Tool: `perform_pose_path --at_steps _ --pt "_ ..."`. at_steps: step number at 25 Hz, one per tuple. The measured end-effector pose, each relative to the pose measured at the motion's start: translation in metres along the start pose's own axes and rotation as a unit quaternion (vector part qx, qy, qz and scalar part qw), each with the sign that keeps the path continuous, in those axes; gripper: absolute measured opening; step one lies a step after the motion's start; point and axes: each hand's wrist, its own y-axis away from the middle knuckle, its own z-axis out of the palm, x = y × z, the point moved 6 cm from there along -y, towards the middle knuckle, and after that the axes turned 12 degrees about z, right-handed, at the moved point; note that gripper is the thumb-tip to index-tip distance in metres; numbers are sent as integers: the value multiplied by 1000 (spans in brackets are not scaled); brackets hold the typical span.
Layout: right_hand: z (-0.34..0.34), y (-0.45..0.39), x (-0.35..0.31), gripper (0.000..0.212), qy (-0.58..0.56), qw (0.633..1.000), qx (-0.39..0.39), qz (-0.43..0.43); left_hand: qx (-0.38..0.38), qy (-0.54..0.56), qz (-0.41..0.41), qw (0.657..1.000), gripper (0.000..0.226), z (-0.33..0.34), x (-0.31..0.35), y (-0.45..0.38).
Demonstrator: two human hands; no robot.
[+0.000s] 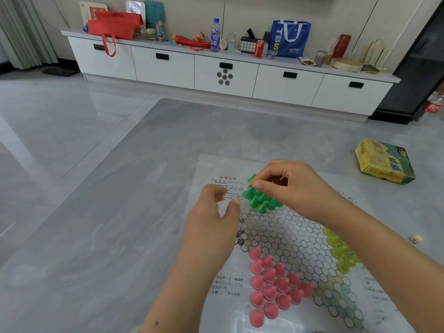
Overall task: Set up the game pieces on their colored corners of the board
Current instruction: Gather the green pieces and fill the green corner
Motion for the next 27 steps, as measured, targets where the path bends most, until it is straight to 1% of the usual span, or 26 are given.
perform_pose_path --at_steps 1,2,3,5,8,11,14,20,24,26,27 --pt "0 -3 5 9 59 998 17 4 -9 -98 38 994 30 -4 1 0" --pt "3 -4 10 10 115 993 27 4 -26 -177 62 982 36 -7 0 -1" --pt "7 -5 15 12 158 987 29 0 -57 -238 66 967 40 -7 -4 -1" --pt "15 -6 24 16 197 980 27 -2 -140 -327 47 934 46 -4 -16 1" --pt "20 -7 31 17 204 978 34 -1 -238 -415 40 877 57 -2 -34 7" --pt "22 -8 32 18 208 978 32 2 -305 -444 43 841 65 -5 -46 12" --pt "24 -7 31 18 207 978 25 -4 -324 -444 44 834 68 -7 -50 13" --pt "26 -8 31 17 216 976 26 -15 -323 -445 46 834 70 -7 -51 13" --pt "28 -8 31 21 231 972 24 -28 -321 -445 45 835 68 -8 -50 11" --pt "19 -3 24 21 208 977 37 -32 -317 -439 44 840 66 -8 -49 11" --pt "6 1 19 19 180 982 57 -24 -313 -434 44 844 64 -8 -48 11"
